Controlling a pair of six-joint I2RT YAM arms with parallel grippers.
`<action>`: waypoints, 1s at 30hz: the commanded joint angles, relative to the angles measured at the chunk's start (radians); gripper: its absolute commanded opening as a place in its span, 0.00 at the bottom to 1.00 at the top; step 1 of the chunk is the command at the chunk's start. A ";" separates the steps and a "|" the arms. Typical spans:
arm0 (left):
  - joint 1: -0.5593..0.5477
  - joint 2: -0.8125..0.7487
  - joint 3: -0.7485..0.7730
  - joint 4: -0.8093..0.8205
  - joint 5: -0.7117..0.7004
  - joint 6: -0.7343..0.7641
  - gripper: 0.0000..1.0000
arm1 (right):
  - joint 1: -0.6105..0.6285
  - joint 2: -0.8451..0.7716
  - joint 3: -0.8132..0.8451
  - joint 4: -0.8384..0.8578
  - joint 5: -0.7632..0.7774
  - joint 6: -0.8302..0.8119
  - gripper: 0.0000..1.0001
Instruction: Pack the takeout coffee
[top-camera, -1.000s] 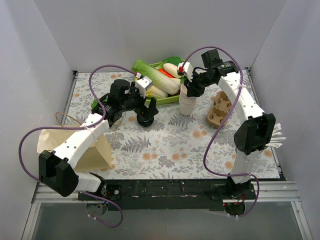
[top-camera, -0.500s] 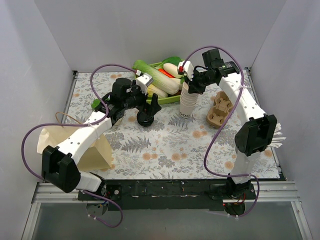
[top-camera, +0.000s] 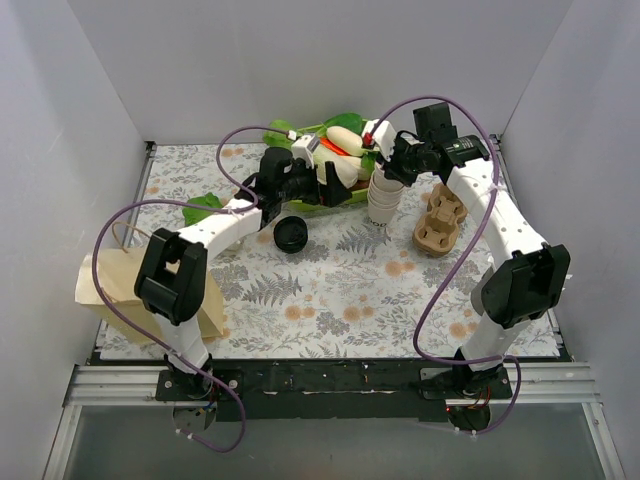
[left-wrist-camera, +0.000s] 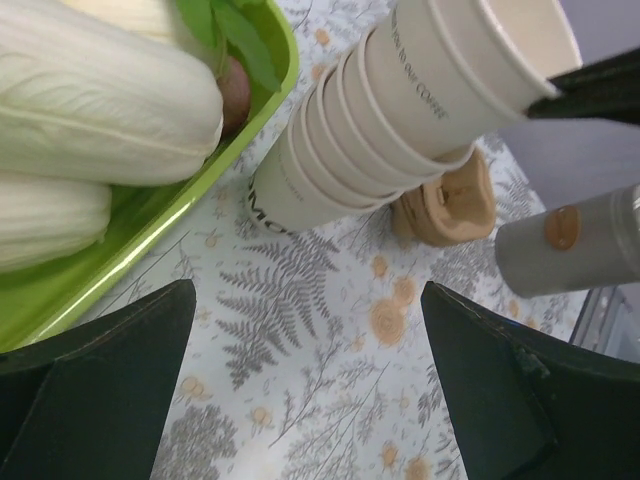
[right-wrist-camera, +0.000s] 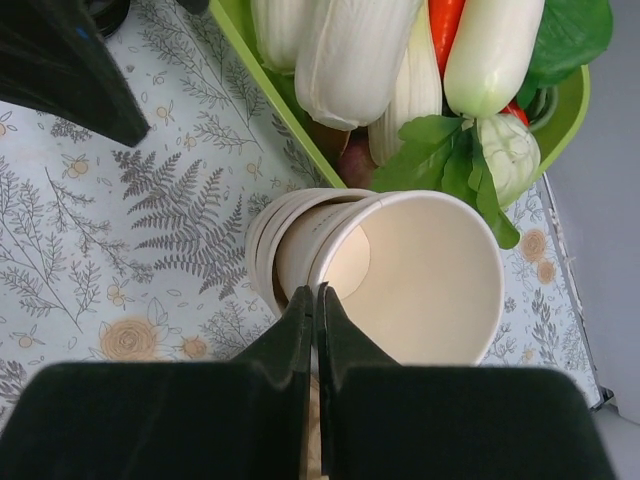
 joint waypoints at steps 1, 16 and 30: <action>-0.001 0.060 0.094 0.190 0.073 -0.186 0.98 | 0.005 -0.053 -0.026 0.084 0.024 0.035 0.01; -0.002 0.238 0.198 0.387 0.169 -0.409 0.98 | 0.004 -0.022 0.011 0.044 0.033 0.060 0.01; -0.022 0.275 0.232 0.375 0.126 -0.439 0.98 | 0.016 -0.008 0.026 0.019 0.002 0.069 0.01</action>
